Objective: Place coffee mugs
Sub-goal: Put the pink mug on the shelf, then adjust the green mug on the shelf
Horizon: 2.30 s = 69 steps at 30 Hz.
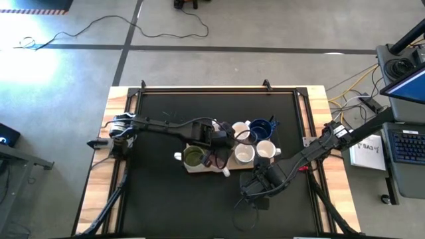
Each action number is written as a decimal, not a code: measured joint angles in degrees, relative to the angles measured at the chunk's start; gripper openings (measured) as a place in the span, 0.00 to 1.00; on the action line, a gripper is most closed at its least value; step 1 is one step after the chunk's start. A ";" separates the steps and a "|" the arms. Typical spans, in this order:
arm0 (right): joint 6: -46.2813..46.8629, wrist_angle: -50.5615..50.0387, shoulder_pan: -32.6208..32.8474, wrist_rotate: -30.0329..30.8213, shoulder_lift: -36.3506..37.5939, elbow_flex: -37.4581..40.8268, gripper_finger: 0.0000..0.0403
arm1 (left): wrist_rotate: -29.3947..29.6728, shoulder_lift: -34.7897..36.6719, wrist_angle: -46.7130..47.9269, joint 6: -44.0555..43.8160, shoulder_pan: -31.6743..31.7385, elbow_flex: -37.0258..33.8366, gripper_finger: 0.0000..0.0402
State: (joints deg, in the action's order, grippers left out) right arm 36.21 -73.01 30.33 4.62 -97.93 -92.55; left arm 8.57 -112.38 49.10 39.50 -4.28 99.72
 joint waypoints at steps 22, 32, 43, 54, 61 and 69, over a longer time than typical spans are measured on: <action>-0.48 0.00 0.00 0.02 0.00 0.00 0.15 | -9.52 0.88 9.49 -9.54 -3.47 8.63 0.12; -2.86 0.30 -0.11 1.77 0.00 0.00 0.15 | -6.92 3.26 15.35 -18.25 -11.02 7.95 0.09; -5.97 2.35 -1.11 3.56 0.00 0.00 0.15 | 10.66 19.83 17.50 -45.12 -20.96 -8.29 0.09; -6.93 4.70 -2.62 3.56 0.00 0.00 0.15 | 15.96 37.65 16.18 -70.03 -24.14 -31.34 0.09; -6.44 5.03 -3.04 3.52 0.00 0.00 0.15 | 16.51 40.82 9.69 -72.10 -24.12 -41.23 0.09; -6.62 6.24 -3.28 3.48 0.00 0.00 0.15 | 18.93 40.17 5.66 -72.13 -23.57 -46.68 0.09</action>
State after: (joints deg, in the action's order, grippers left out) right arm 29.58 -66.77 27.05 8.10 -97.93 -92.55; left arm 27.50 -72.21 54.76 -32.63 -27.86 53.05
